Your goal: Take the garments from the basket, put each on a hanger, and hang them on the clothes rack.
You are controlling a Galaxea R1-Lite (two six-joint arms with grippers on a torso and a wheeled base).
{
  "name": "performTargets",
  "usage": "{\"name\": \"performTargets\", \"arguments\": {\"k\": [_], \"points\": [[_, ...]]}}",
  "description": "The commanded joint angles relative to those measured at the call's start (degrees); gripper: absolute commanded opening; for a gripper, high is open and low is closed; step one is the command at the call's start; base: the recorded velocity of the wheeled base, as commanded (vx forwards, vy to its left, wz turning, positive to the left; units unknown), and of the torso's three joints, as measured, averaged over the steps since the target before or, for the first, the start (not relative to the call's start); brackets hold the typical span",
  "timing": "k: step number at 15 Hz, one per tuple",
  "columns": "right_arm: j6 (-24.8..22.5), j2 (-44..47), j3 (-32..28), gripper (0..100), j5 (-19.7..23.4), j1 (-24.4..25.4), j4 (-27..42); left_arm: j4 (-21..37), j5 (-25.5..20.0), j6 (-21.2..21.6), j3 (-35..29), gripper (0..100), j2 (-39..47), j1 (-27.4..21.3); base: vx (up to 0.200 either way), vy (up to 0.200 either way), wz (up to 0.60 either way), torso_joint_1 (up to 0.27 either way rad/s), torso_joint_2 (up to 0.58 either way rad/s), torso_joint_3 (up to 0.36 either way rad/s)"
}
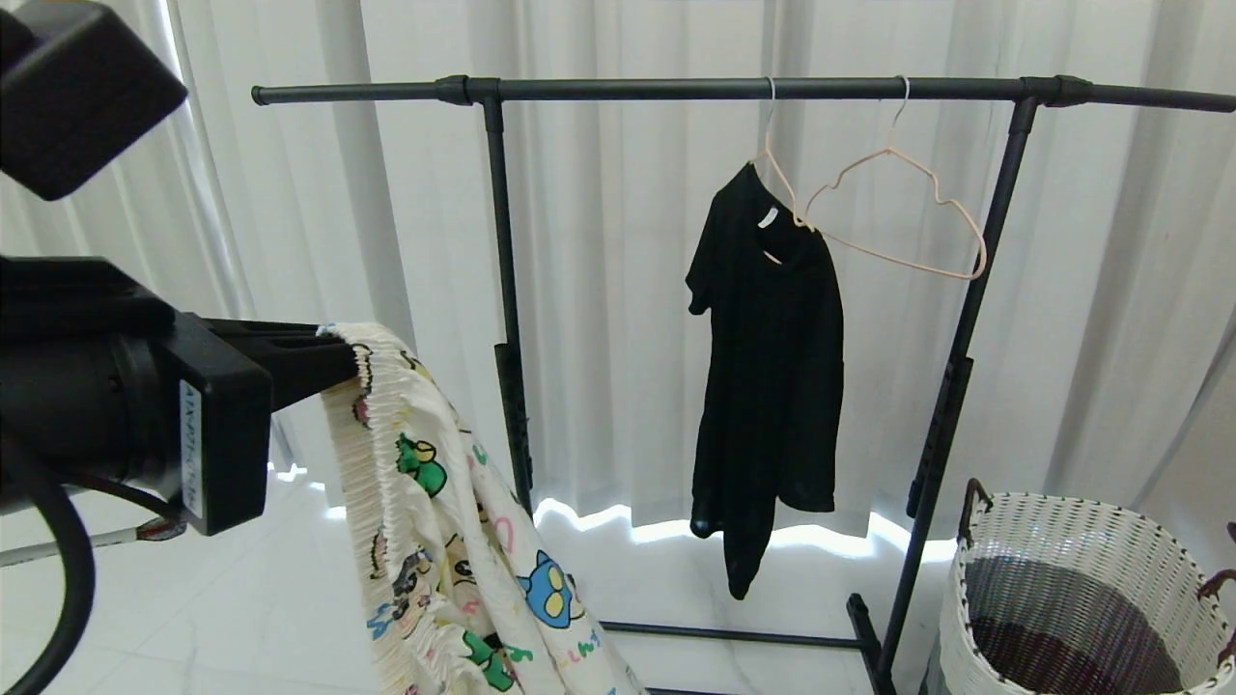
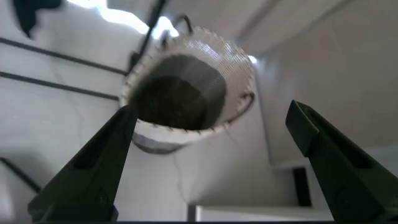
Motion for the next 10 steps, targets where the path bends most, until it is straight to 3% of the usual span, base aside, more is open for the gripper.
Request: {"name": "performTargets", "arguments": {"k": [1, 5, 8, 10], "points": [[-5.2, -3.8, 9.2, 100, -0.3, -2.9, -7.5, 0.0, 0.0, 0.0, 1.1, 0, -1.4, 1.7, 0.0, 0.0, 0.0, 0.0, 0.0, 0.0], [-6.7, -3.3, 11.5, 100, 1.2, -3.3, -14.3, 0.1, 0.0, 0.2, 1.4, 0, -2.3, 6.5, 0.0, 0.0, 0.0, 0.0, 0.0, 0.0], [-5.4, -2.9, 11.4, 100, 6.3, -3.3, -17.3, 0.0, 0.1, 0.2, 3.5, 0, -3.6, 6.5, 0.0, 0.0, 0.0, 0.047, -0.11, -0.106], [-2.9, -2.2, 11.3, 100, 10.0, -3.3, -19.7, 0.0, 1.1, 0.1, 4.8, 0, -4.4, 6.5, 0.0, 0.0, 0.0, 0.141, -0.43, -0.256]]}}
